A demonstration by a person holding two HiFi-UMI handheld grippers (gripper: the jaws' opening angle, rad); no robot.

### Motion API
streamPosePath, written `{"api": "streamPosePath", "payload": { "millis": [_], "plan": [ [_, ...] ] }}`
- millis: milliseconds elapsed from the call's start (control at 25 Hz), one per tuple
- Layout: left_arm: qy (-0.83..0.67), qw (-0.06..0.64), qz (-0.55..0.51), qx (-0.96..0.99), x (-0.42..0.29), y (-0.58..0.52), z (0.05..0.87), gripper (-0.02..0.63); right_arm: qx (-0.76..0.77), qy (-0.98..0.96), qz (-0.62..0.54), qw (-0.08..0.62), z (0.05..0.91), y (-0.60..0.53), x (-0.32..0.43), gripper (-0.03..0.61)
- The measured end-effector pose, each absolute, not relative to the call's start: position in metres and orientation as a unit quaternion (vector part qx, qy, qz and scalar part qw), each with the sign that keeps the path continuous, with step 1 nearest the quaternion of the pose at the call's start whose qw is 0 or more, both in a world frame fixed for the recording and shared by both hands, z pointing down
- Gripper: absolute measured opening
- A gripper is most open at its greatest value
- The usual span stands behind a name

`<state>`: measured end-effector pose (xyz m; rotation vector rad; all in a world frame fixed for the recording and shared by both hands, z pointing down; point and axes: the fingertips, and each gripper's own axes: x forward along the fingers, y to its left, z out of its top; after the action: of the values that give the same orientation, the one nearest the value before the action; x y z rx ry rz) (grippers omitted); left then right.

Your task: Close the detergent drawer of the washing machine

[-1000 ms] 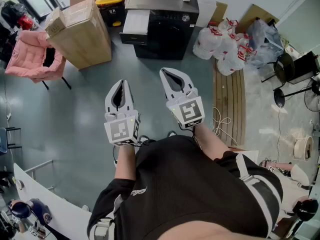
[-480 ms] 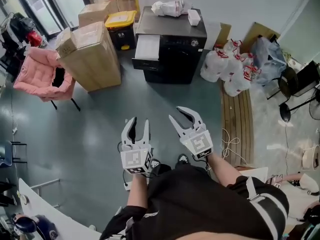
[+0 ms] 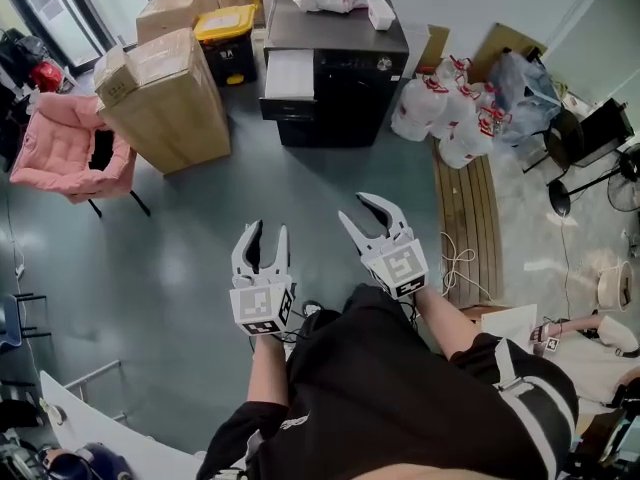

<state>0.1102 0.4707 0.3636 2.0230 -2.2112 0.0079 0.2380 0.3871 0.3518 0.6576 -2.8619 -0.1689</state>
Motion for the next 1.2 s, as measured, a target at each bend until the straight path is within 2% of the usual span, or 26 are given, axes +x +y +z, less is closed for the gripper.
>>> {"api": "streamPosePath", "payload": {
  "millis": [440, 560, 960, 1200],
  "plan": [
    [-0.727, 0.084, 0.012, 0.682, 0.093, 0.435, 0.378, 0.149, 0.234, -0.964, -0.047, 0.113, 0.366, 0.352, 0.217, 0.173],
    [-0.731, 0.077, 0.016, 0.678, 0.078, 0.41, 0.376, 0.17, 0.235, -0.965, -0.045, 0.108, 0.366, 0.325, 0.204, 0.173],
    [-0.735, 0.078, 0.031, 0.673, 0.033, 0.296, 0.372, 0.172, 0.228, -0.968, -0.032, 0.097, 0.359, 0.215, 0.163, 0.175],
    [-0.732, 0.098, 0.057, 0.672, 0.029, 0.249, 0.385, 0.177, 0.214, -0.971, -0.009, 0.108, 0.376, 0.172, 0.158, 0.178]
  ]
}}
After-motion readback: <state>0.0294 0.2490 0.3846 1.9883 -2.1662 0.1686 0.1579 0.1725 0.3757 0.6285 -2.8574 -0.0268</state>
